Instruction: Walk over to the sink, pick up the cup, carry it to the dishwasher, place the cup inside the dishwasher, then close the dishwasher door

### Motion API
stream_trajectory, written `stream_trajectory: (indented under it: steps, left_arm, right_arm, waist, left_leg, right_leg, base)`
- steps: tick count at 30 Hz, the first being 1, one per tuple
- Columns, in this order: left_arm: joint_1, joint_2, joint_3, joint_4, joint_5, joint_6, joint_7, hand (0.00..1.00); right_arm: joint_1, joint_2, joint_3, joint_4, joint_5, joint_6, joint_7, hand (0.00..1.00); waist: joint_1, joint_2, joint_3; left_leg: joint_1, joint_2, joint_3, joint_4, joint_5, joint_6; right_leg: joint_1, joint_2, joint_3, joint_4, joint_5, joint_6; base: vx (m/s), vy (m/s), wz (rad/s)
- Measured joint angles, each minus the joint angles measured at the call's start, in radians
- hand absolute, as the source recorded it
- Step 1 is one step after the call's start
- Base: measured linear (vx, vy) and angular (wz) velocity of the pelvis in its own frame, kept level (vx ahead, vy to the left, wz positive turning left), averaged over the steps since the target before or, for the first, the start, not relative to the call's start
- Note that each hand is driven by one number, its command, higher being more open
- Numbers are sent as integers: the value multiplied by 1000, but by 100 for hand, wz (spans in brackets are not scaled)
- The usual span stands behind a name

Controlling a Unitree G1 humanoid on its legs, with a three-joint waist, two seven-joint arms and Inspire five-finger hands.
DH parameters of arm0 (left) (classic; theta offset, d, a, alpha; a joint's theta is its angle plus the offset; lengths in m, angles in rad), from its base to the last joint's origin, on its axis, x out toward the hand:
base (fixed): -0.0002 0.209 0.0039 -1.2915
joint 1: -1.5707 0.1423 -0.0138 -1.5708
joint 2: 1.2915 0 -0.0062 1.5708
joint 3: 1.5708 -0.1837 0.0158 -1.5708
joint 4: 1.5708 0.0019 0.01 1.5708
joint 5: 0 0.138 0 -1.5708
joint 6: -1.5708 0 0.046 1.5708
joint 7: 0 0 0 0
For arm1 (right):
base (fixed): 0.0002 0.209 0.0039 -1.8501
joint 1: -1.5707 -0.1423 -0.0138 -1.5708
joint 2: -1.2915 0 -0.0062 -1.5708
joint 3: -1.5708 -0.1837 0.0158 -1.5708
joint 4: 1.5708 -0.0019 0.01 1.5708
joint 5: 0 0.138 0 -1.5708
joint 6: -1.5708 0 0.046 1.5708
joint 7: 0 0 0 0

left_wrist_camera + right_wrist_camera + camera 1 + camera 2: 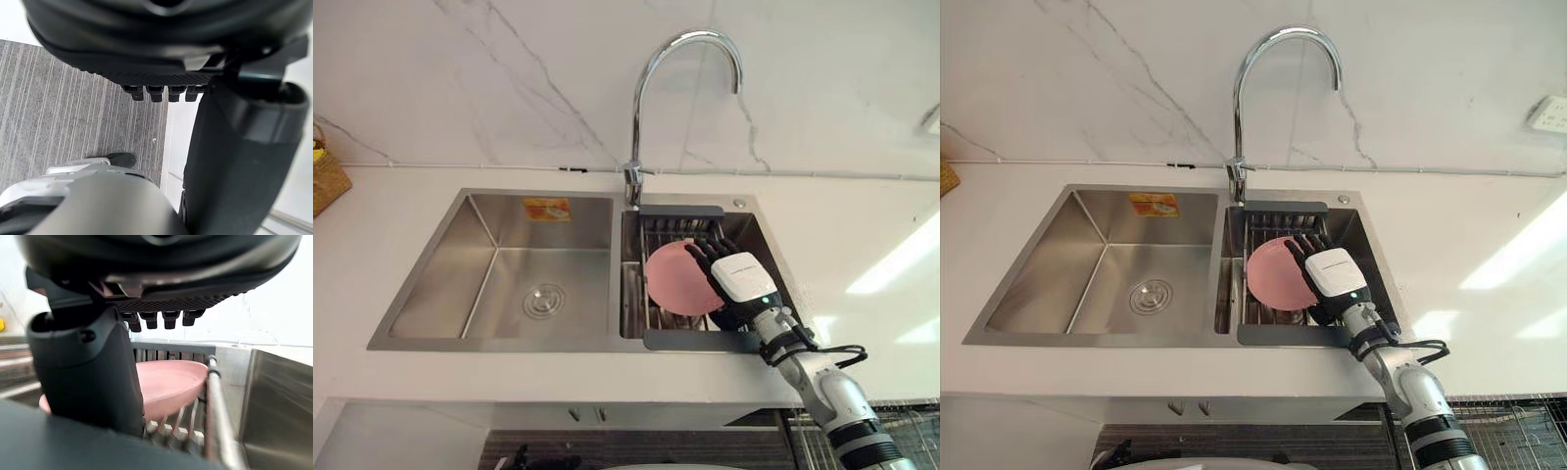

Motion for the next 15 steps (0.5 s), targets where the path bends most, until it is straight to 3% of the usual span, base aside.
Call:
stream_trajectory:
  steps: [9, 10, 15]
  left_arm:
    - [1, -5, 1, 1, -2, -40, 15, 100]
    - [1, -5, 1, 1, -2, -42, 16, 100]
    - [1, -8, 0, 2, -7, -54, 38, 100]
  right_arm:
    - [1, 29, 10, 22, -12, 32, -162, 100]
    - [1, 30, 10, 25, -12, 36, -169, 0]
    - [0, 37, 11, 36, -11, 72, -193, 0]
  waist:
    - [4, 5, 24]
    - [4, 5, 25]
    - [4, 7, 25]
  left_leg:
    - [3, -3, -12, -1, 2, 1]
    - [3, -3, -12, -1, 2, 1]
    - [4, -7, -15, -2, 4, 0]
  right_leg:
    - [11, -2, -13, -6, 0, 0]
    - [12, -2, -13, -6, 0, 0]
    - [14, -1, -15, -7, 0, 0]
  base:
    - [-13, -8, 3]
    - [0, 0, 0]
    - [-30, -8, 1]
